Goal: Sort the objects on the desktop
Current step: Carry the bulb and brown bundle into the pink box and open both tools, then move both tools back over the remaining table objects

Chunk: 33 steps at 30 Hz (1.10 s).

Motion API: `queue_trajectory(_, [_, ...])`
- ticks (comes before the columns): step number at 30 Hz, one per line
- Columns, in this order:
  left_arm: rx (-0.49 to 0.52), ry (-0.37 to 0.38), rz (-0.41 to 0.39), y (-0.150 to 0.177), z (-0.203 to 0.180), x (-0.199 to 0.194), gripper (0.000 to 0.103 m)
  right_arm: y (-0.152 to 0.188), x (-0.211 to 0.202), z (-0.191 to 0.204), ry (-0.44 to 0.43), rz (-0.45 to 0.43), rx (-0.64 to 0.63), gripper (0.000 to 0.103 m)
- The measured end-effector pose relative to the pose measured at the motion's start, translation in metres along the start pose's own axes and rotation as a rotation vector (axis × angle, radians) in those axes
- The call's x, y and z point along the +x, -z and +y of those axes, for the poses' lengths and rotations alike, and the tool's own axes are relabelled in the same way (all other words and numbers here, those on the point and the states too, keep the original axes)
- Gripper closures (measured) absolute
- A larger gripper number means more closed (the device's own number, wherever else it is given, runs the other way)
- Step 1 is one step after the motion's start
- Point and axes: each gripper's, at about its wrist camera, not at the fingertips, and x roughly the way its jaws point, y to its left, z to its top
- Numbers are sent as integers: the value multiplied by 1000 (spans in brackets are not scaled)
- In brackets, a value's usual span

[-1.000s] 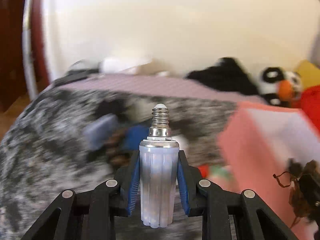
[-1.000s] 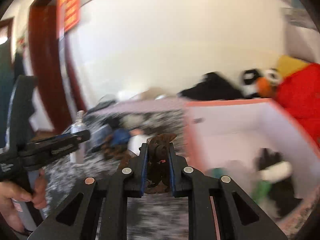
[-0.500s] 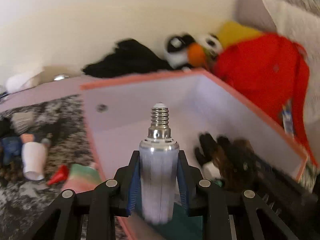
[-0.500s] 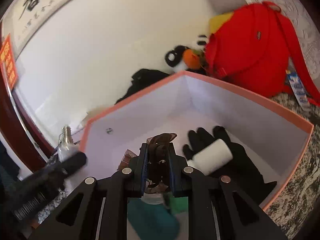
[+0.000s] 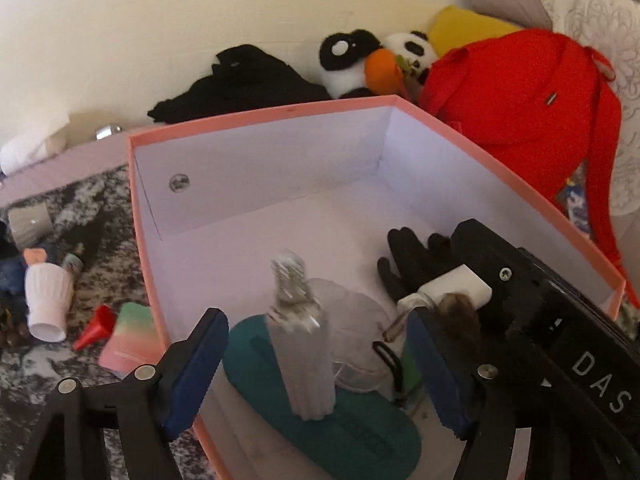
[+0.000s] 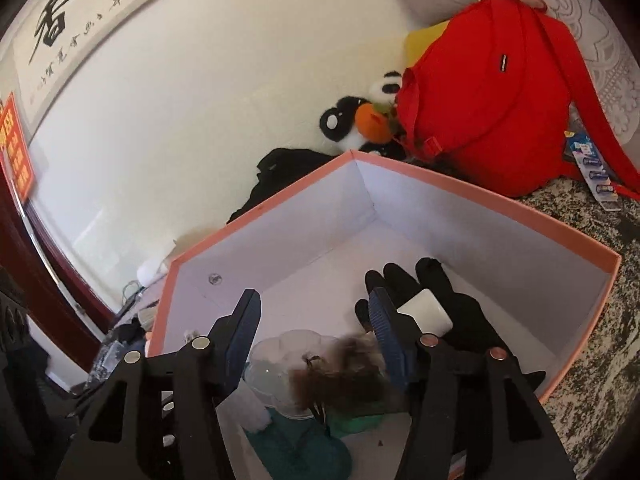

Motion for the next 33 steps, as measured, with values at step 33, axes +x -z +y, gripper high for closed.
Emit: queue_trajectory(33, [40,-35,-6,6,-7,-12,17,6,4,26,3,102,13,33])
